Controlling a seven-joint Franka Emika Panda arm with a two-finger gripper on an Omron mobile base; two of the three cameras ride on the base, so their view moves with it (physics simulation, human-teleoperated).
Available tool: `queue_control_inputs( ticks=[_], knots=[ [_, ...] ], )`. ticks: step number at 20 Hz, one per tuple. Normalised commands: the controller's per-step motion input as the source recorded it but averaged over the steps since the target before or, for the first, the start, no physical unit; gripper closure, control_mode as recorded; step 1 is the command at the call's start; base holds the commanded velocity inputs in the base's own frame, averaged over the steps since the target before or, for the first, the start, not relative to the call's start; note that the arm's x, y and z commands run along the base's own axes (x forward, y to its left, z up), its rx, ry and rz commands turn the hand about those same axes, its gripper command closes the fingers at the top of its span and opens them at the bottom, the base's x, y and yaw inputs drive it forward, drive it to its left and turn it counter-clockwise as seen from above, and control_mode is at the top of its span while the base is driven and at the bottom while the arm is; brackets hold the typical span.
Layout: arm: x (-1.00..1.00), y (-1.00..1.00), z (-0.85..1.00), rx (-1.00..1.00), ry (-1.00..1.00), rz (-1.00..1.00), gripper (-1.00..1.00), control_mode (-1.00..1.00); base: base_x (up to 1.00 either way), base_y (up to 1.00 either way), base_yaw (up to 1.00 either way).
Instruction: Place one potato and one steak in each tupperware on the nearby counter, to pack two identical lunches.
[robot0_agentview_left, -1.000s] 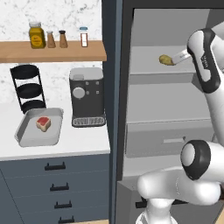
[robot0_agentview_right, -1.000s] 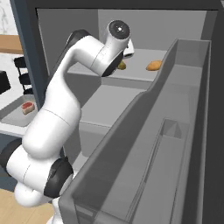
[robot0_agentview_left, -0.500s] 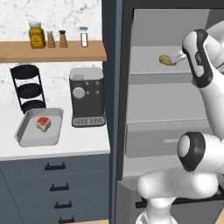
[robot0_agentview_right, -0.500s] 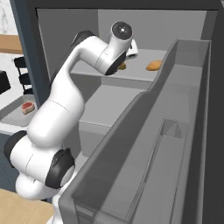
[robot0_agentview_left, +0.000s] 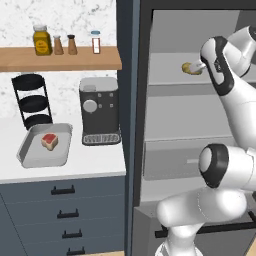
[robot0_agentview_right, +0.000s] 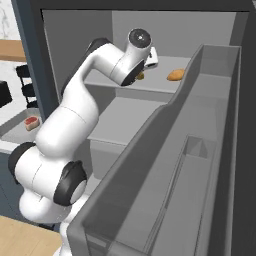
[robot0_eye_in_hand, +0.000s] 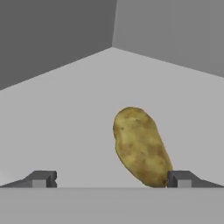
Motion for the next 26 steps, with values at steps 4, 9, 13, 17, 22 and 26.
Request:
queue_control_inputs(
  ticks=[4,9,13,17,22,26],
  knots=[
    [0.35,-0.24,-0.03,0.00,0.01,0.02,-1.00,-1.00,0.00,0.00,0.00],
    [0.40,-0.23,-0.08,0.00,0.03,0.03,-1.00,-1.00,0.00,0.00,0.00],
    [0.37,-0.01,-0.12,0.00,0.01,0.02,-1.00,-1.00,0.00,0.00,0.00],
    [0.12,0.00,-0.08,0.00,0.00,0.02,-1.00,-1.00,0.00,0.00,0.00],
    [0.08,0.00,-0.10,0.00,0.00,0.04,-1.00,-1.00,0.00,0.00,0.00],
    [0.00,0.36,-0.28,0.00,0.00,0.02,1.00,-1.00,0.00,0.00,0.00]
  ],
)
